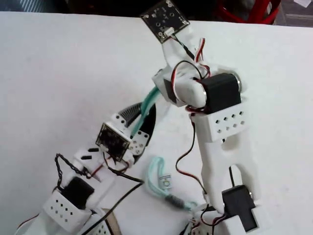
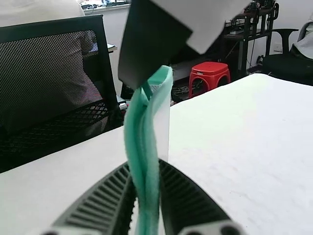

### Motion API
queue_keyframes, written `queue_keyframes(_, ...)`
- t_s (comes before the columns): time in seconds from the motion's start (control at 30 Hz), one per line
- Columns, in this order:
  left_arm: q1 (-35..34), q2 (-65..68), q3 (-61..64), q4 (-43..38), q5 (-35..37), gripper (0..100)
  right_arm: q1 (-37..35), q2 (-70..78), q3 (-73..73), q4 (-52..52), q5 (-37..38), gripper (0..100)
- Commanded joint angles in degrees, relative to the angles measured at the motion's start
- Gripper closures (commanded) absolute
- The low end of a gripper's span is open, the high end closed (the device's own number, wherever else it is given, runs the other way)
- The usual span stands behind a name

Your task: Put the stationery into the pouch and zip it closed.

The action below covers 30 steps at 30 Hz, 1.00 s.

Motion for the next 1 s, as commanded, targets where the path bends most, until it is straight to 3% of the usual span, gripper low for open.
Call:
queue_keyframes(0.0,-0.5,0.7,0.0,-0.3,-0.6,98,1.7,0.7,-0.2,2.0,0.6,93.2)
queue_keyframes(0.27,-0.6,0.7,0.0,-0.3,-0.6,98,1.9,0.7,0.3,3.2,0.3,93.7)
queue_keyframes(0.37,-0.6,0.7,0.0,-0.3,-0.6,98,2.1,0.6,-0.2,3.1,0.2,98.7)
queue_keyframes(0.97,-0.6,0.7,0.0,-0.3,-0.6,98,5.7,0.6,-3.6,3.6,-2.2,97.9)
